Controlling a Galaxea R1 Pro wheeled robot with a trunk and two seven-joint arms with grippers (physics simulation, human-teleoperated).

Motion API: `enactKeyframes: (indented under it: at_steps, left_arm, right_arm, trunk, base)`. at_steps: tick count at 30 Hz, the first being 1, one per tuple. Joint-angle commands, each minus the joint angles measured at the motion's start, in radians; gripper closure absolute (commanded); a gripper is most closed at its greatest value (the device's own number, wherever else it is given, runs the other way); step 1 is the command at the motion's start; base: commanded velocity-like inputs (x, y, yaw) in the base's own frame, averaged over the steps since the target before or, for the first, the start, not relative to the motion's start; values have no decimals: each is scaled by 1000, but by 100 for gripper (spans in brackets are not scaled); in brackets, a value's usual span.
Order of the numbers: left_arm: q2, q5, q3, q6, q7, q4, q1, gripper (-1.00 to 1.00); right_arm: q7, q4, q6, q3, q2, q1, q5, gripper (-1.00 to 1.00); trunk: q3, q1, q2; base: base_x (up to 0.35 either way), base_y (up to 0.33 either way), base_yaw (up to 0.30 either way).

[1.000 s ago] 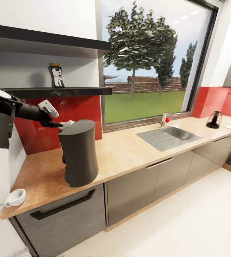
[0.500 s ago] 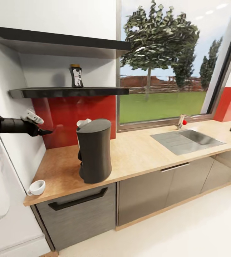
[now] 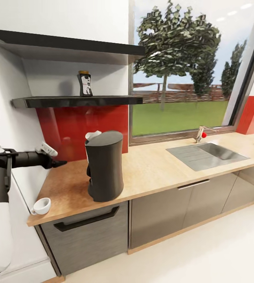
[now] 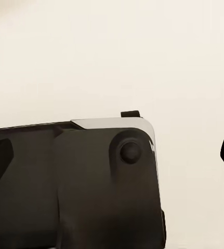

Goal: Set up a coffee station on the kitchen countertop: keep the coffee maker on the countertop, move the bottle of coffee from the kitchen shelf to the counter next to the coffee maker, place a paper coffee filter on top of the coffee maker, put the saucer next to the coffee maker with the coffee cup on the saucer, and place the electric kettle next to the coffee maker.

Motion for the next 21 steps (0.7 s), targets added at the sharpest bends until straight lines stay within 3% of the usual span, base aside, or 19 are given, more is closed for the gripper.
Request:
enactKeyframes:
  at_steps: [1, 6, 14, 21]
  left_arm:
    - [-2, 2, 1, 10, -2, 0, 6, -100]
    - [-3, 23, 4, 8, 19, 1, 23, -100]
    - [-2, 29, 5, 3, 27, 1, 39, -100]
    - [-4, 29, 4, -31, 28, 1, 39, -100]
  right_arm:
    - [0, 1, -4, 1, 0, 0, -9, -100]
    - [0, 1, -4, 1, 0, -1, -9, -100]
    - [0, 1, -4, 0, 0, 0, -10, -100]
    - [-1, 1, -3, 0, 0, 0, -10, -100]
  trunk:
    - [0, 0, -1]
    - [0, 0, -1]
    - [0, 0, -1]
    - [0, 0, -1]
  base:
    - [0, 0, 0]
    - [0, 0, 0]
    - [0, 0, 4]
    - [-36, -39, 184]
